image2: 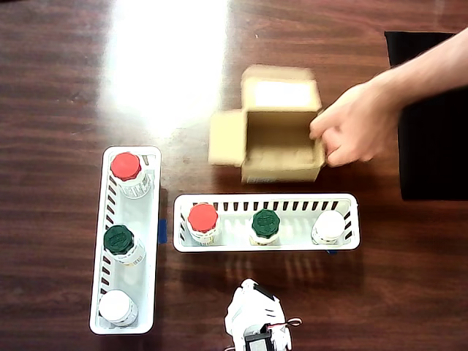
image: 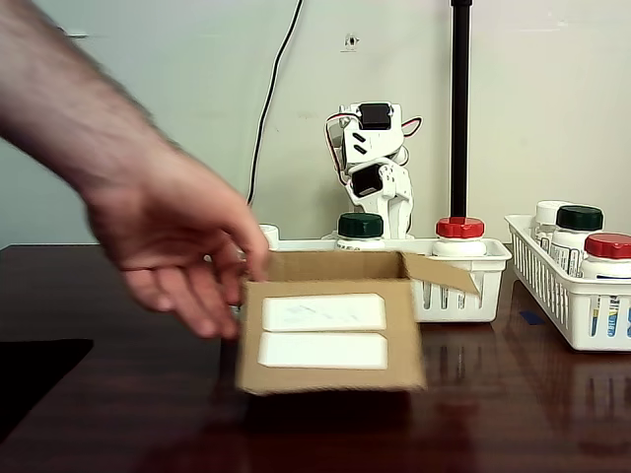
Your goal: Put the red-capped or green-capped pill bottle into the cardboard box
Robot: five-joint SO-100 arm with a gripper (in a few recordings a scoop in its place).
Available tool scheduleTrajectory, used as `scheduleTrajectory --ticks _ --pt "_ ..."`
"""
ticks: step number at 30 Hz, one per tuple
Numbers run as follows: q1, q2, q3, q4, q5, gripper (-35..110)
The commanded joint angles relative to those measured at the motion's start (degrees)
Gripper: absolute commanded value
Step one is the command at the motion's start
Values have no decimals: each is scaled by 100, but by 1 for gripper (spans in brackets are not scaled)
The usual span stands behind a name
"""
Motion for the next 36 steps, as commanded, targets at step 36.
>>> scheduleTrajectory --ticks 36 --pt "721 510 -2285 -853 4175 2"
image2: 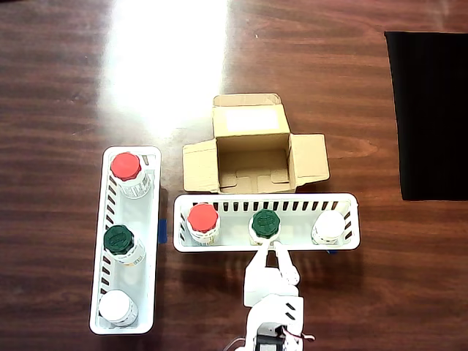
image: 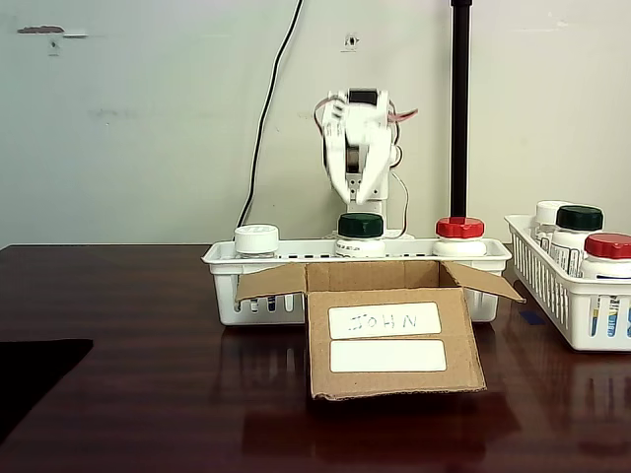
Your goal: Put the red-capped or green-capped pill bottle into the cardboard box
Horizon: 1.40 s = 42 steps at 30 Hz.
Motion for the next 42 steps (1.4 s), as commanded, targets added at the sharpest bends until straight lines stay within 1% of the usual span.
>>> scheduleTrajectory --ticks 1,3,6,10,12,17,19,22,25,28,33,37,42 --pt "-844 501 -1397 747 -325 2" --pt "-1521 492 -1907 1011 -606 2" --pt "-2303 475 -2250 1160 -668 2" --pt "-2751 158 -2162 624 -475 5" --pt "-2909 -272 -2162 167 -413 12" --pt "-3410 -1433 -2162 -1151 -211 40" --pt "-3647 -1925 -2153 -1723 -123 49" --pt "-4043 -2707 -2127 -2742 -44 60" --pt "-4421 -3516 -2215 -3630 -18 68" --pt "-4711 -4166 -2285 -4315 44 70" --pt "-5080 -5186 -2188 -5511 88 70" --pt "-5353 -5643 -1811 -6381 114 70" --pt "-5405 -5563 -1028 -6794 229 70"
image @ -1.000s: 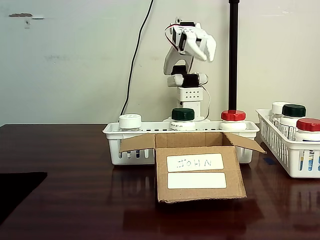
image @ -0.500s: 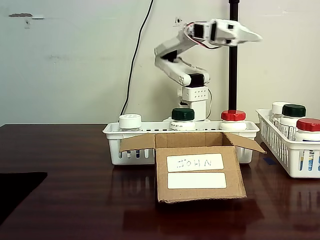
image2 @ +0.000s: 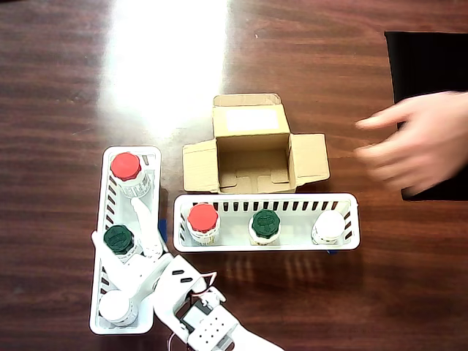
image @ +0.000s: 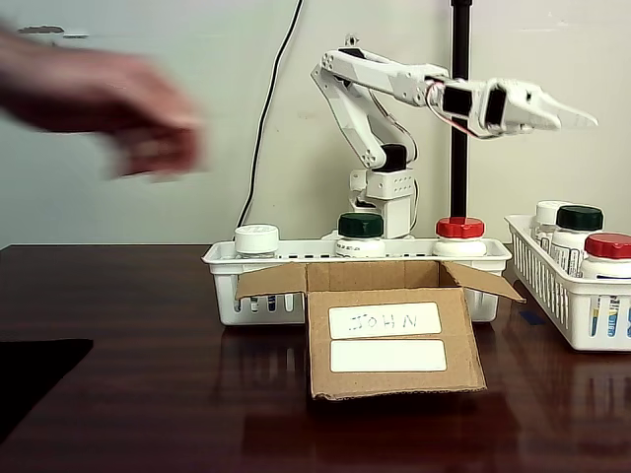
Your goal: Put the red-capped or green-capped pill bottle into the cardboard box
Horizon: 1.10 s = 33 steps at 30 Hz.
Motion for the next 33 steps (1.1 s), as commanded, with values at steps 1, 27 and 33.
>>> scheduleTrajectory --ticks 1,27,33 --pt "-26 290 369 -457 123 70" --pt "-114 -2109 334 -2777 -527 70" --pt "-369 -2566 510 -3401 -721 70"
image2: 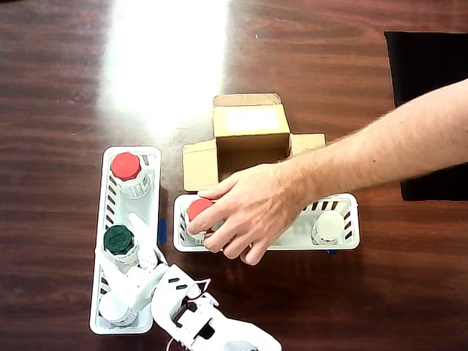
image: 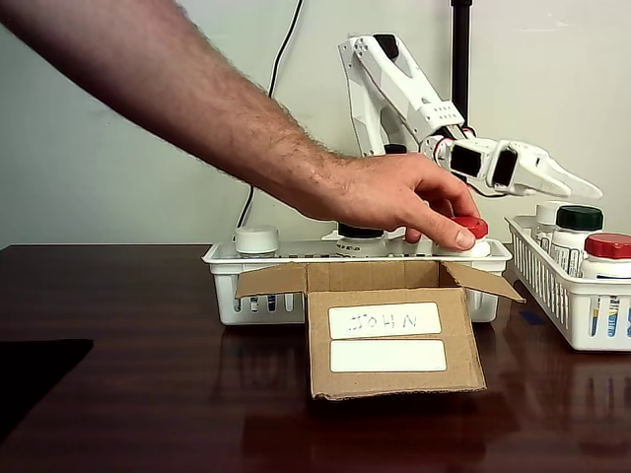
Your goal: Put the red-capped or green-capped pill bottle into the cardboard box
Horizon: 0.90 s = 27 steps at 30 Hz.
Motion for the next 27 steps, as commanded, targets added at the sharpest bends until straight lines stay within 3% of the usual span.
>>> scheduleTrajectory --ticks 1,21,24,27 --pt "-158 -97 -79 -580 44 70" --pt "475 -1942 -316 -1978 193 70" --pt "422 -2057 -334 -2074 149 57" --pt "413 -2004 -316 -2074 114 31"
